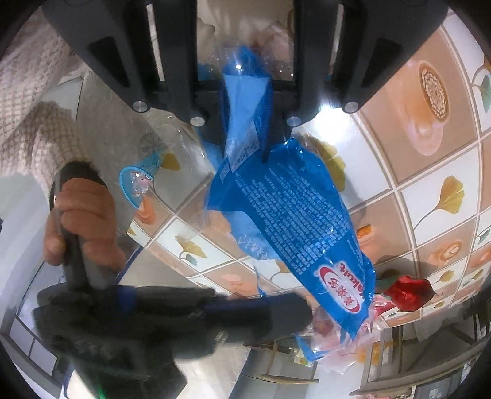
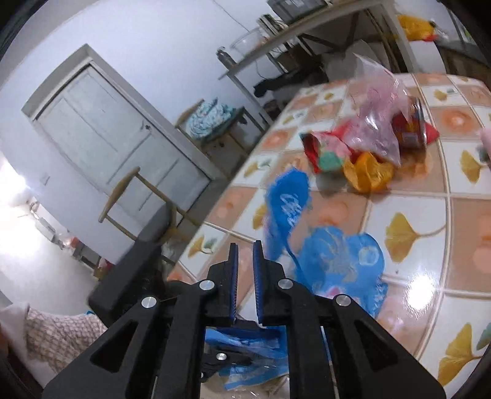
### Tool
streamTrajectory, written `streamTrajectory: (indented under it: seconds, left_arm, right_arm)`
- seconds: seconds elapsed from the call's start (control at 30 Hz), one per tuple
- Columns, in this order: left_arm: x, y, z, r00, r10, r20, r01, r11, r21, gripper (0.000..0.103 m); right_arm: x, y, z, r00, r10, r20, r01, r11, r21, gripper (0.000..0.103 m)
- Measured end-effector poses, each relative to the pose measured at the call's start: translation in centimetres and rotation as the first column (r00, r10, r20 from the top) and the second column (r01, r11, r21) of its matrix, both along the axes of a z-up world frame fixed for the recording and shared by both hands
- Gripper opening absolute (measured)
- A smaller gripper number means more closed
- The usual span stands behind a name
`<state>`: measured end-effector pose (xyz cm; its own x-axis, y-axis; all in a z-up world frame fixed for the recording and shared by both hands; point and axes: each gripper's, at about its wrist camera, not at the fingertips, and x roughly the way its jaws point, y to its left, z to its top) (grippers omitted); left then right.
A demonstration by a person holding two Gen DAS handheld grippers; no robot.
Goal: Collect trash
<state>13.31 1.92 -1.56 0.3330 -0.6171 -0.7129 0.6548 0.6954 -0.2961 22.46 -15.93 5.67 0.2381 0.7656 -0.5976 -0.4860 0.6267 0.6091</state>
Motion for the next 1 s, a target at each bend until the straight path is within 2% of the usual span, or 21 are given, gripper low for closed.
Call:
streamTrajectory:
  seconds: [0.13,0.17,0.23,0.37,0.43,0.5,0.6,0.67,0.73,0.8,0.83,0.9,0.93,1.0]
  left_arm:
    - [-0.5,-0.5,0.2,0.999,-0.036,0.028,0.036,0.999,0.000,0.036]
    - [-0.6,-0.5,0.2,0.999,-0.041,0.031,0.041,0.999,0.000,0.042]
    - [-1.1,-0.1,0.4,0.998,-0.032,0.049,0.033,0.999,-0.006,0.047]
    - [-2.8,1.4,1.7,0.994,-0.019,0.104,0.025,0.998,-0.058,0.060]
    - [-3.9,2.4,2.6,0.992,0.000,0.129,0.011,0.997,-0.081,0.062]
    - [-5.5,4.0,3.2,0.991,0.022,0.132,-0.008,0.994,-0.108,0.062]
    - [-6.7,5.7,3.1,0.996,0.030,0.087,-0.020,0.993,-0.118,0.061]
    - [-7.4,6.4,2.4,0.999,0.017,0.039,-0.012,0.991,-0.132,0.055]
    - [-8.0,6.7,1.4,0.999,-0.005,-0.032,-0.001,0.984,-0.181,0.045]
    - [-8.3,6.2,0.3,0.997,-0.028,-0.068,0.015,0.982,-0.189,0.043]
    - [-8.3,5.7,-0.2,0.997,-0.035,-0.071,0.022,0.986,-0.167,0.043]
    - [-8.5,3.1,-1.7,0.998,-0.042,-0.052,0.041,0.999,-0.027,0.042]
    - [-8.6,1.9,-2.3,0.998,-0.045,-0.036,0.046,0.998,0.047,0.040]
    - [-8.7,-0.2,-3.1,0.999,-0.053,0.011,0.051,0.987,0.149,0.035]
  right_arm:
    - [1.2,0.6,-3.3,0.992,-0.008,-0.122,-0.006,0.994,-0.114,0.010]
    - [1.3,0.7,-4.0,0.991,-0.005,-0.137,-0.013,0.992,-0.129,0.010]
    - [1.5,1.1,-5.4,0.988,-0.008,-0.157,-0.022,0.983,-0.185,0.010]
    - [1.2,1.1,-5.6,0.989,0.004,-0.150,-0.032,0.982,-0.184,0.008]
    - [1.2,1.1,-5.6,0.988,0.001,-0.152,-0.029,0.983,-0.183,0.007]
    - [1.2,0.9,-5.7,0.987,-0.003,-0.164,-0.025,0.985,-0.172,0.004]
    - [1.2,0.6,-5.7,0.985,-0.006,-0.170,-0.022,0.986,-0.162,0.004]
    - [1.1,0.4,-5.8,0.986,-0.004,-0.168,-0.023,0.987,-0.160,0.004]
    - [1.0,0.6,-5.8,0.986,-0.005,-0.169,-0.022,0.987,-0.158,0.004]
    - [0.9,0.6,-5.8,0.985,-0.005,-0.172,-0.022,0.987,-0.157,0.004]
    - [0.9,0.5,-5.7,0.985,-0.004,-0.172,-0.023,0.987,-0.156,0.004]
    - [0.7,0.6,-5.7,0.984,-0.003,-0.175,-0.025,0.987,-0.157,0.004]
    - [0.7,0.7,-5.7,0.984,-0.002,-0.178,-0.027,0.987,-0.158,0.004]
    - [0.6,0.7,-5.6,0.983,-0.001,-0.181,-0.029,0.987,-0.160,0.004]
